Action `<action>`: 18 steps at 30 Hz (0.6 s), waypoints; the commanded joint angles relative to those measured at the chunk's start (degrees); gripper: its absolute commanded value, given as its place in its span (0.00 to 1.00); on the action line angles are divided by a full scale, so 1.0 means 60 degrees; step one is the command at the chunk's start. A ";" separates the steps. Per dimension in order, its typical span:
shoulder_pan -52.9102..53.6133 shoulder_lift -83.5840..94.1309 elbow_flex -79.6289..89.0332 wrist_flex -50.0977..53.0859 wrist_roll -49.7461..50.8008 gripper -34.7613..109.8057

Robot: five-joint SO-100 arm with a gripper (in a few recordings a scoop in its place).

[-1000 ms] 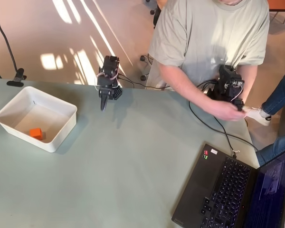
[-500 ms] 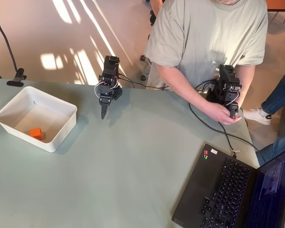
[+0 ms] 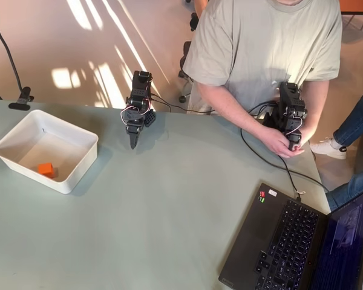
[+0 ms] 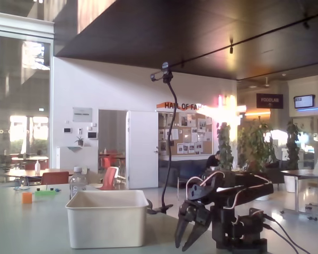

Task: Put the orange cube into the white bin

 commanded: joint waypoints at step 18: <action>-0.0088 0.0088 0.0161 0.0293 0.0015 0.29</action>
